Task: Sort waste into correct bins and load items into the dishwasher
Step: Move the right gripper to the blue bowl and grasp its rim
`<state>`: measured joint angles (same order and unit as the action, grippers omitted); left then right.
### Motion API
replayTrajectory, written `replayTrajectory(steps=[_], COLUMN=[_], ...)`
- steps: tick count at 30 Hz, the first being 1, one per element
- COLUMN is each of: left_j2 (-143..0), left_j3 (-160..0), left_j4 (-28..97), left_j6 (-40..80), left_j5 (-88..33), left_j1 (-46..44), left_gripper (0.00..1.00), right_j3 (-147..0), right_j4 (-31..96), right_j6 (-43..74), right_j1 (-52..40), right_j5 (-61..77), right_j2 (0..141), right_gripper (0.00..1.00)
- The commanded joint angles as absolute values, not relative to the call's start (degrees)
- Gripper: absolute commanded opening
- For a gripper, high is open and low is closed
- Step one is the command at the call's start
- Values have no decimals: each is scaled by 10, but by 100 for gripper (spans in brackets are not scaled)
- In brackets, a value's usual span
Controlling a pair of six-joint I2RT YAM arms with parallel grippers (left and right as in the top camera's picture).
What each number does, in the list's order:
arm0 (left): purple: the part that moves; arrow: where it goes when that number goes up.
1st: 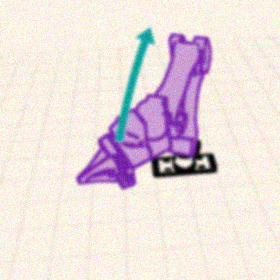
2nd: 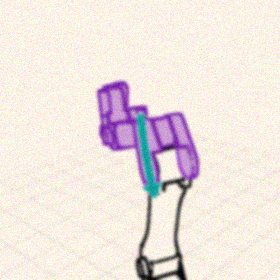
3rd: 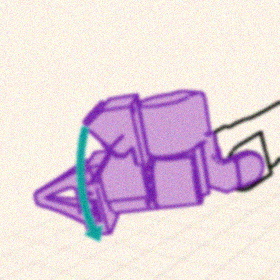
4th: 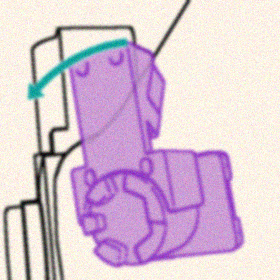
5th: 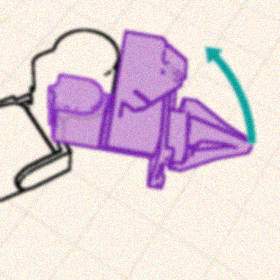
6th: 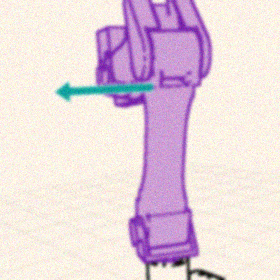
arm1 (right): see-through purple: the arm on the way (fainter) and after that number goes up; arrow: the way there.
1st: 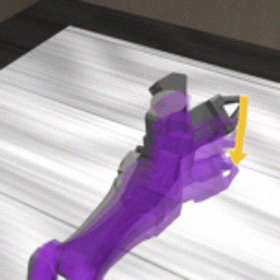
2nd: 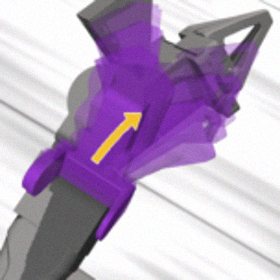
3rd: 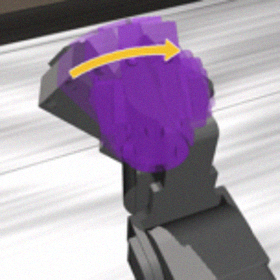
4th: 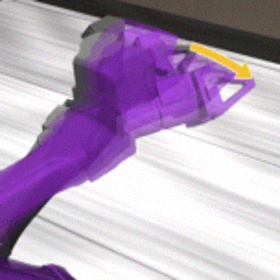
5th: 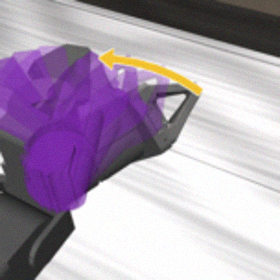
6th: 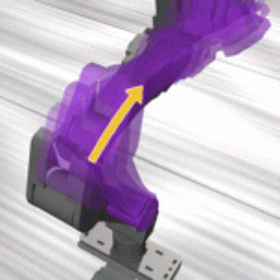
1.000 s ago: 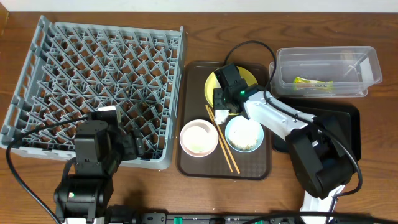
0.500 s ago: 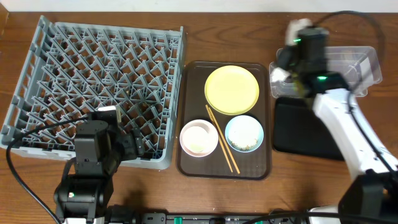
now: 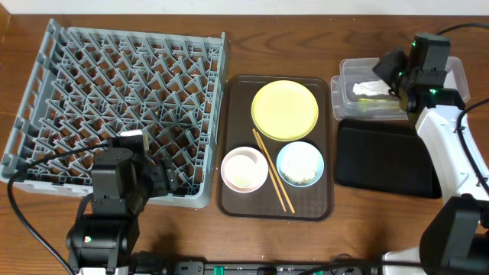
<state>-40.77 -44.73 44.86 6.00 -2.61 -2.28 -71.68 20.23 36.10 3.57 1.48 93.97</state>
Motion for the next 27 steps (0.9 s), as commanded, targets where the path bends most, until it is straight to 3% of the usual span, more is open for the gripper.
replayTrajectory(steps=[1, 6, 10, 18, 27], left_j2=[-408, -408, -408, -408, -408], left_j3=[-459, -459, -459, -459, -459], left_j4=[449, 449, 449, 450, 456], left_j6=[63, 63, 63, 63, 63], left_j5=[-25, -25, -25, -25, -25], left_j1=[-22, -22, -22, -22, -22], left_gripper=[84, 84, 84, 84, 84], right_j3=[-720, -720, -720, -714, -714], right_j4=[267, 380, 494, 533, 503], right_j6=[242, 139, 90, 126, 249], right_j1=[26, -28, -148, -324, -369], right_j5=[105, 172, 173, 67, 58], right_j2=[896, 857, 852, 917, 1036], right_gripper=[58, 61, 63, 61, 38])
